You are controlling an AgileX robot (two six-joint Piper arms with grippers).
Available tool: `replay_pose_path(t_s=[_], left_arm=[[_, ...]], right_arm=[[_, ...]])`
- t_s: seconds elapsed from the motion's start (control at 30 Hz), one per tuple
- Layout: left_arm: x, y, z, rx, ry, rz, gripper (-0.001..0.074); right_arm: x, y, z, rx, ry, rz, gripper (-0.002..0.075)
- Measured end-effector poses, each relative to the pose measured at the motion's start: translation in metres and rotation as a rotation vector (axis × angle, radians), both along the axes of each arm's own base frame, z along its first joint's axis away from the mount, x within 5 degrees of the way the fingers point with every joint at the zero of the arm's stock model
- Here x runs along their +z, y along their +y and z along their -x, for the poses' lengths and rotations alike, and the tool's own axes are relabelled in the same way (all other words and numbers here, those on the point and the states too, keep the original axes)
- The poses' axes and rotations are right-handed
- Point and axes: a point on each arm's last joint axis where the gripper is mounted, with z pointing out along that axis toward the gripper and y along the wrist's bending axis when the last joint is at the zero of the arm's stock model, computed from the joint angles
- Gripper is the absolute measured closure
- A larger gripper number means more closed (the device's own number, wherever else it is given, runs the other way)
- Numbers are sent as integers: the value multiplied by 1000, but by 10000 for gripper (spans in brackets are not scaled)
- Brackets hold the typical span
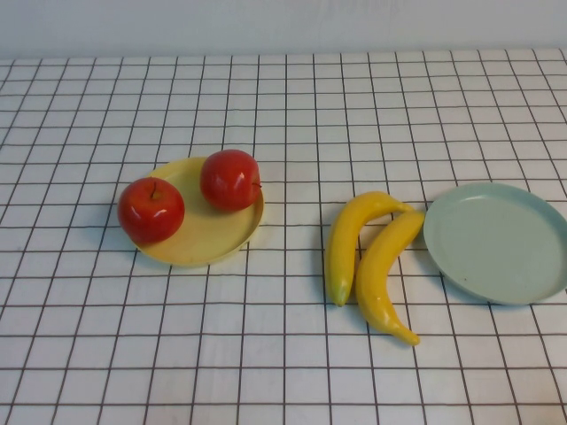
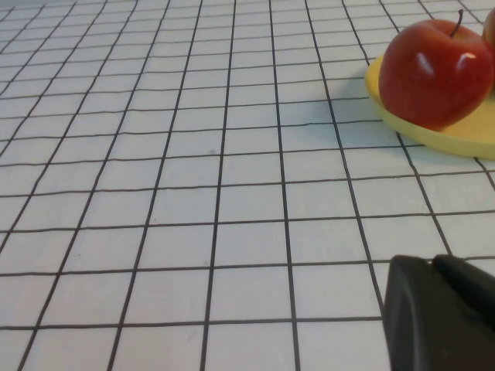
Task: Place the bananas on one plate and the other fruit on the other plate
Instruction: Put another type of fruit in the right plate
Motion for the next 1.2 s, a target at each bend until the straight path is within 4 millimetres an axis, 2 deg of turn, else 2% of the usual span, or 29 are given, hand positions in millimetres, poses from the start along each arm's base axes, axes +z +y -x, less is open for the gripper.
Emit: replay_pose_path(t_s=[0.17,0.37,0.57,0.8,1.07,1.13,1.2], left_arm=[[0,0,0,0,0,0,738],[0,0,0,0,0,0,738],[0,0,0,0,0,0,738],[0,0,0,0,2,0,738],[0,0,0,0,2,0,738],[0,0,0,0,2,0,738],[0,0,0,0,2,0,738]], right_arm=[[10,1,-3,-6,-122,-63,742],[29,1,-4,-55,-312,-474,742],[31,0,-4,-82,-320,-692,742],[32,0,-4,-121,-307,-1023,742],[24,12,-3,-34,-167,-987,742],[29,15,-2,3,-151,-938,742],[46,18,2,63,-172,-824,742]])
